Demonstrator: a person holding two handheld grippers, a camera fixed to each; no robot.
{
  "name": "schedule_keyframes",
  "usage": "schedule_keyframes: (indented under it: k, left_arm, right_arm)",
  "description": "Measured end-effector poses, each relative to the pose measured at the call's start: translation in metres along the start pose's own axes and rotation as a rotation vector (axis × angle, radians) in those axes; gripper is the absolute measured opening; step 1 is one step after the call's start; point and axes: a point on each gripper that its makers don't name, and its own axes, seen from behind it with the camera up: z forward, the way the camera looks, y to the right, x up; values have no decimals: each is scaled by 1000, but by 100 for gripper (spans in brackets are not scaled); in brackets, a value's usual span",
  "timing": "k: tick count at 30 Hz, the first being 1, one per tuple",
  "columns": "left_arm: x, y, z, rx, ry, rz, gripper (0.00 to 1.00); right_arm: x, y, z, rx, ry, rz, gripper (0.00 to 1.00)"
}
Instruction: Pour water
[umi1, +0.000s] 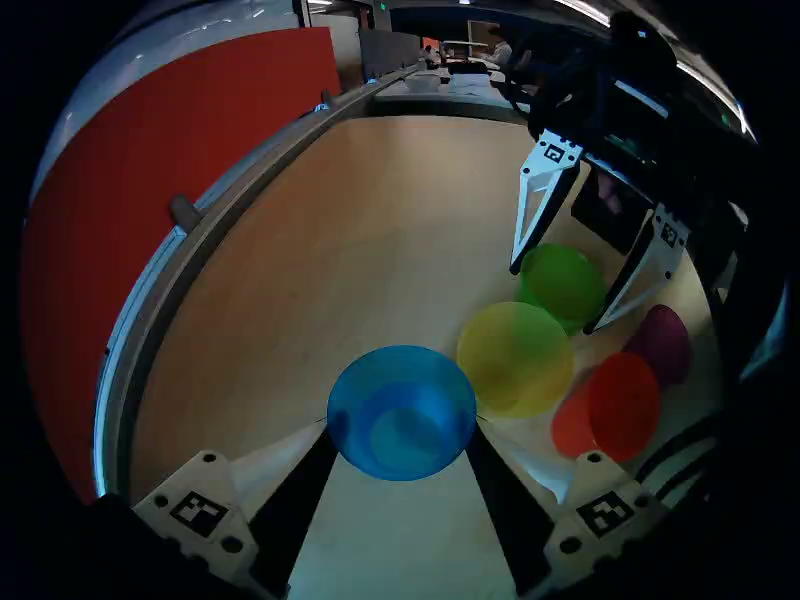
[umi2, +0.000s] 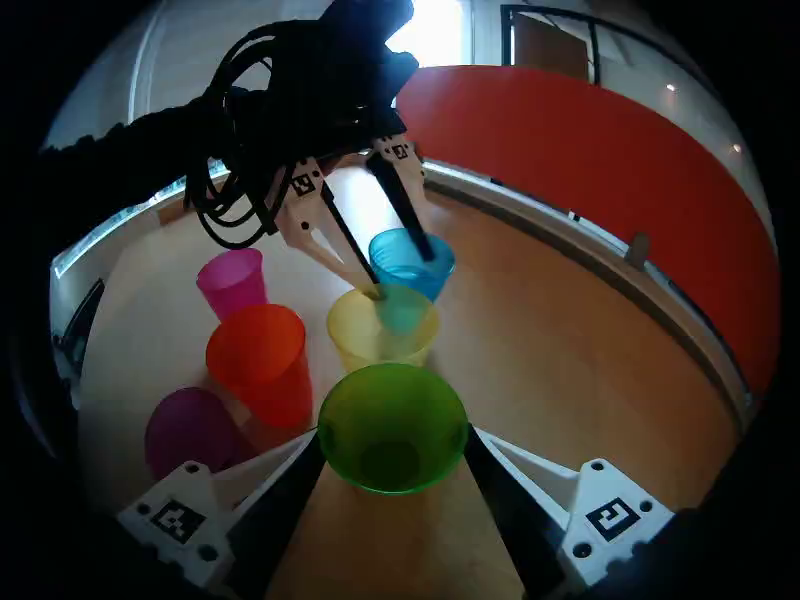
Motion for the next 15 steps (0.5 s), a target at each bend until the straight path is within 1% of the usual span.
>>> schedule_keyframes:
  k: [4, 9, 15]
  left_arm:
    - [0, 0, 0, 1, 1, 1, 84]
    - [0, 1, 0, -4, 0, 3, 85]
    - [0, 1, 0, -3, 2, 3, 85]
  right_arm:
    - [-2, 1, 2, -4, -3, -3, 98]
    - [-2, 2, 3, -8, 2, -7, 90]
    - [-2, 1, 2, -8, 5, -9, 90]
